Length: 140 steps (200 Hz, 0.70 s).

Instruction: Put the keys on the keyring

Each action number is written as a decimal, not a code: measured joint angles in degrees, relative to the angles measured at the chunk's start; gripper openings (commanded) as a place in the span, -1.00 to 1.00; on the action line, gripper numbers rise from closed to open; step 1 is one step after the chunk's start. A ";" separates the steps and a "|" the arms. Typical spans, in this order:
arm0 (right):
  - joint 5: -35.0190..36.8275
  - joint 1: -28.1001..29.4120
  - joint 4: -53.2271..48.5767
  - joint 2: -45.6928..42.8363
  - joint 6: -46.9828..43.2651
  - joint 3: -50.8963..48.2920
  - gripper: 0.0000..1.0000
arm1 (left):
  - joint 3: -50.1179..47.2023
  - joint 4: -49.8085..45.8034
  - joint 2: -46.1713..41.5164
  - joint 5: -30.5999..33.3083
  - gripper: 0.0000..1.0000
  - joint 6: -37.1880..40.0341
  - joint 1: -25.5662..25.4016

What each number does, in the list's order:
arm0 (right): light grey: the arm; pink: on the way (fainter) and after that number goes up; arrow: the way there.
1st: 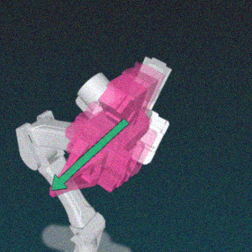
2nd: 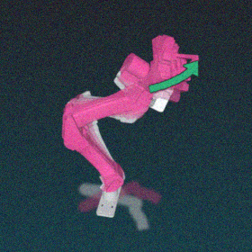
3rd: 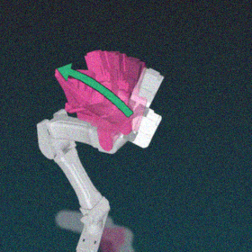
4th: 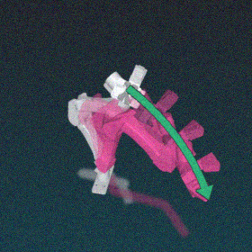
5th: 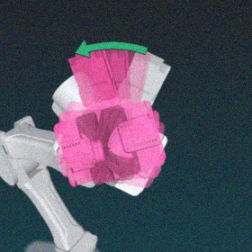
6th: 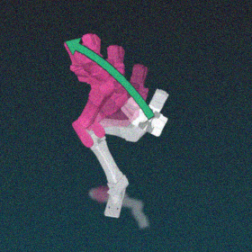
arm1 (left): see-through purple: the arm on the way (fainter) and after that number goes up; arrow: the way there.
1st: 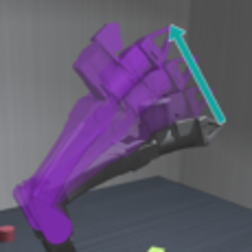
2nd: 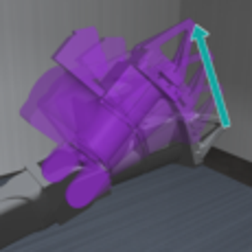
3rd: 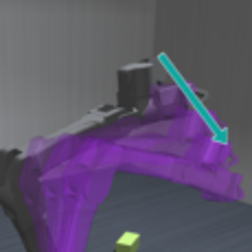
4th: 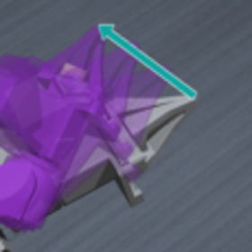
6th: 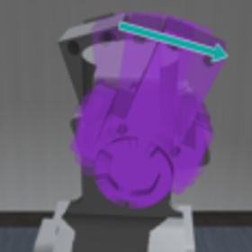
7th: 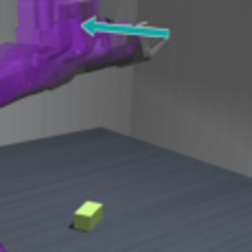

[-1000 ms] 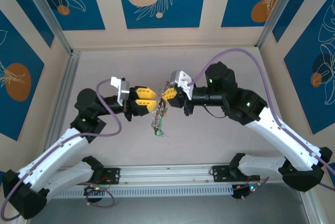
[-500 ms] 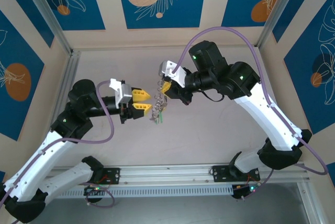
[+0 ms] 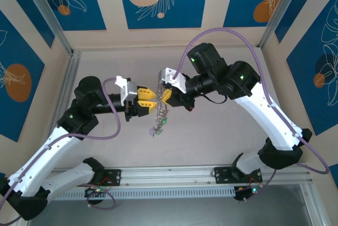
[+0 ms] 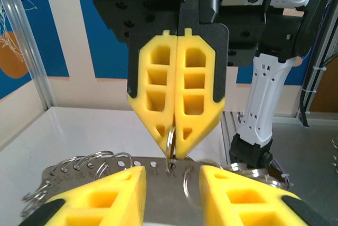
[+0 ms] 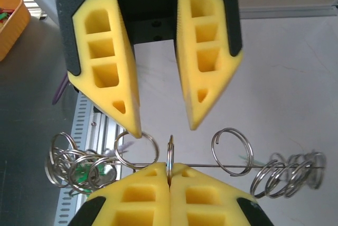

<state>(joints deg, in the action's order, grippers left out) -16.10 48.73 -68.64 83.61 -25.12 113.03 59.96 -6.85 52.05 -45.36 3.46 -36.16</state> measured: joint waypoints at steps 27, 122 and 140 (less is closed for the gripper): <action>-0.96 0.00 0.00 0.09 -0.24 0.00 -1.00 | -0.02 2.49 1.40 -0.83 -0.37 -0.90 -0.31; -1.70 -0.15 -0.50 1.05 -0.50 0.24 -1.00 | -0.76 4.81 1.99 -2.36 -1.00 -2.47 -1.05; -1.77 -0.11 -0.59 1.05 -0.46 0.22 -1.00 | -1.53 5.62 1.51 -2.12 -1.00 -2.54 -1.14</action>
<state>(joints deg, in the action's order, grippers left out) -17.87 48.62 -69.23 84.66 -25.58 113.25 58.43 -1.23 53.56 -47.48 0.93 -37.30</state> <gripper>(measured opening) 0.041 0.050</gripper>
